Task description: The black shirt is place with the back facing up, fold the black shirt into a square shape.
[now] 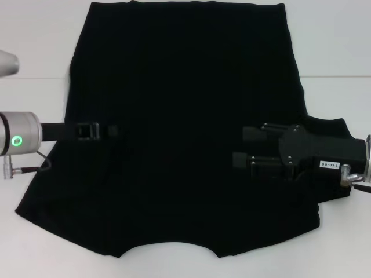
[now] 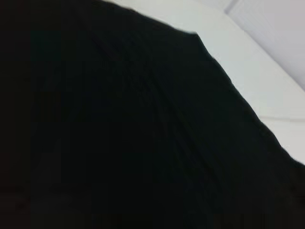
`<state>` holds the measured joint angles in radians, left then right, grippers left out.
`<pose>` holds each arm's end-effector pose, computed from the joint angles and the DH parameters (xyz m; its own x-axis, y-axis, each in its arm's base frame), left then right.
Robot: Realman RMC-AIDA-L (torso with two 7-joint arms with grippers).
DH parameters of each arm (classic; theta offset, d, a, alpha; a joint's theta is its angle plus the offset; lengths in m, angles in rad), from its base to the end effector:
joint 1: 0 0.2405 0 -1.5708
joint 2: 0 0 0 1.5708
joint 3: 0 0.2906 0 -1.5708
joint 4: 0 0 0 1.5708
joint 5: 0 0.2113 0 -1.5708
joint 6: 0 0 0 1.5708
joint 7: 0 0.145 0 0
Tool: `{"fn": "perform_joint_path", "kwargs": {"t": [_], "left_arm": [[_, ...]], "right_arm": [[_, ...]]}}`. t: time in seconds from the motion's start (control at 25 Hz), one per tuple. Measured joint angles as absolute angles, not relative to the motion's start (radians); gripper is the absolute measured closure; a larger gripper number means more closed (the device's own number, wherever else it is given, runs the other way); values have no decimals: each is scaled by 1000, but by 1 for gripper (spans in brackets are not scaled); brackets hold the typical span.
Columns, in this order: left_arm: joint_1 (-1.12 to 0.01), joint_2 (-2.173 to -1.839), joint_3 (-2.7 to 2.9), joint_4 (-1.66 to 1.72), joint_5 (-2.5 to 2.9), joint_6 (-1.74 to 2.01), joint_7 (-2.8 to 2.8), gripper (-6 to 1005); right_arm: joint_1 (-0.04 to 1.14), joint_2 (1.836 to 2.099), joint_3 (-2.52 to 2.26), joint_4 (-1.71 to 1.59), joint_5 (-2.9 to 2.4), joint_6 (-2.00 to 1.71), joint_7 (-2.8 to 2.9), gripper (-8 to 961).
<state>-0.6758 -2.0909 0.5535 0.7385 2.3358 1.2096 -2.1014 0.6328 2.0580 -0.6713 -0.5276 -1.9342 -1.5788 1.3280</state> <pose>-0.2991 0.4188 0.0027 0.4468 0.7388 0.5045 0.8943 -0.3844 -0.2290 0.2559 0.3666 -0.0248 0.7612 -0.2868 -0.5816 -0.4041 -0.9113 -0.0795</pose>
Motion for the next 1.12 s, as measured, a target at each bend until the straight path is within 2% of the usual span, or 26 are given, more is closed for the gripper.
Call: {"fn": "perform_joint_path", "kwargs": {"t": [0.04,0.24,0.32,0.44,0.56,0.68,0.76,0.8,0.88,1.04,1.12], "left_arm": [[-675,-2091,564,738,2336,1212,-2097,971],[-679,-2090,577,751,2296,1352,-2056,775],[-678,-2086,573,751,2249,1436,-1998,733],[-664,-2084,568,736,2166,1532,-1871,669],[-641,-2091,566,686,2064,1607,-1676,606],[-616,-2117,567,605,1972,1637,-1443,542],[-606,-2138,570,571,1943,1639,-1331,402],[-602,-2151,575,556,1939,1637,-1265,332],[-600,-2165,593,528,1938,1629,-1168,258],[-604,-2164,631,488,1944,1606,-1082,111],[-603,-2163,656,493,1959,1598,-1059,85]], "right_arm": [[635,2057,-665,-528,-1934,-1576,1331,163],[644,2045,-602,-538,-1934,-1544,1394,163],[646,2031,-587,-553,-1933,-1514,1459,163],[648,1996,-585,-572,-1936,-1471,1602,163],[649,1938,-594,-589,-1967,-1432,1818,163],[650,1879,-595,-599,-2043,-1422,2027,162],[648,1853,-593,-620,-2112,-1423,2136,164],[644,1845,-591,-639,-2149,-1423,2186,166],[631,1840,-586,-688,-2218,-1426,2267,170],[614,1830,-579,-726,-2337,-1434,2373,177],[611,1828,-573,-727,-2384,-1441,2396,181]]}}
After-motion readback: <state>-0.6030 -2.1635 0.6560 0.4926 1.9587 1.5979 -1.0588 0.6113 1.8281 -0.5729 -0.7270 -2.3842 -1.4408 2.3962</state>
